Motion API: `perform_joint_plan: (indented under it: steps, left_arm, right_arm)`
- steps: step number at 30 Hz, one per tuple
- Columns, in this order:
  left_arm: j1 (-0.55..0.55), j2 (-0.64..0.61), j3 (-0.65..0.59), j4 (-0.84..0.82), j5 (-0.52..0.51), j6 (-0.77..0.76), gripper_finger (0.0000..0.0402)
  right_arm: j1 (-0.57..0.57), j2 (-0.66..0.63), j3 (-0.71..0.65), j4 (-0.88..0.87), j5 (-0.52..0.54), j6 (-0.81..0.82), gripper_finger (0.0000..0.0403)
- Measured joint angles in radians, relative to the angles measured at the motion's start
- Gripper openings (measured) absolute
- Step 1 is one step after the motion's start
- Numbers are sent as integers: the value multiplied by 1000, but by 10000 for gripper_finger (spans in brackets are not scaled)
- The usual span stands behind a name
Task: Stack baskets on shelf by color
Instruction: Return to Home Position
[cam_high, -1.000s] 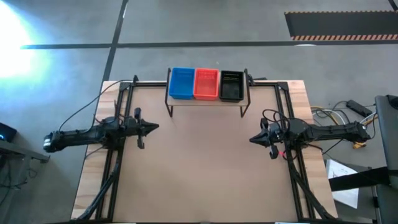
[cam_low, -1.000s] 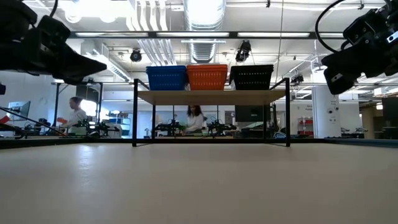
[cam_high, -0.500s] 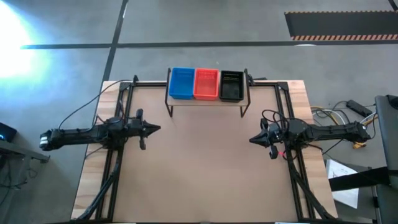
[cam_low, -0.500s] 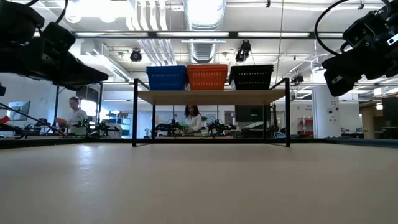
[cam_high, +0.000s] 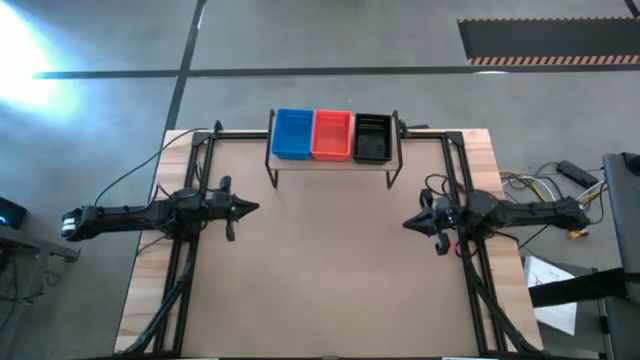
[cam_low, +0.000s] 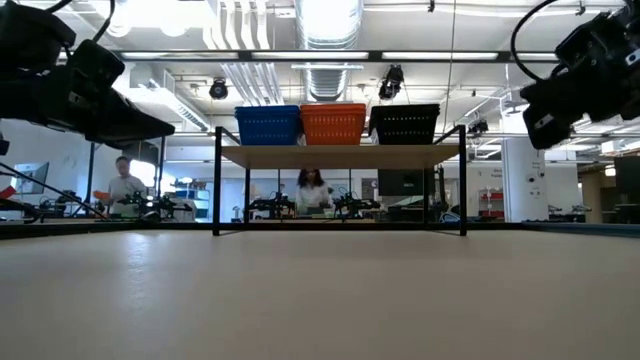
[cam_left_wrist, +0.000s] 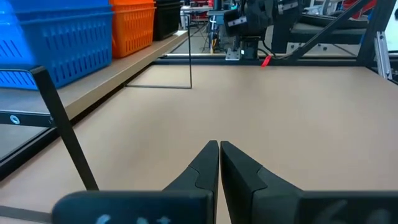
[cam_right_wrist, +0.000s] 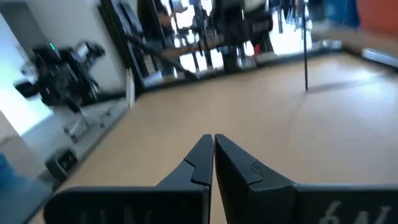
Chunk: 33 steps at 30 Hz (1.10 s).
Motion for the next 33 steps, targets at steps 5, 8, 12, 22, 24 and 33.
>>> perform_joint_plan:
  steps: [5, 8, 12, 22, 24, 33]
  left_arm:
    - [0, 0, 0, 0, 0, 0, 0]
    - [-1, 5, 0, 1, 0, 0, 0]
    - [-1, 12, 0, 0, 0, 0, 0]
    - [-1, 32, 0, 1, 0, 0, 0]
    - [-1, 36, 0, 1, 0, 0, 0]
    - [-1, 46, 0, 1, 0, 0, 0]
  right_arm:
    - [-12, -64, 0, 88, -4, -38, 9]
    - [-11, -64, 0, 54, 32, -141, 9]
    - [-9, -64, 0, -4, 136, -191, 9]
    - [8, -65, 0, -15, 161, -275, 9]
    - [10, -65, 0, -15, 162, -307, 9]
    - [13, -27, 0, -10, 164, -343, 9]
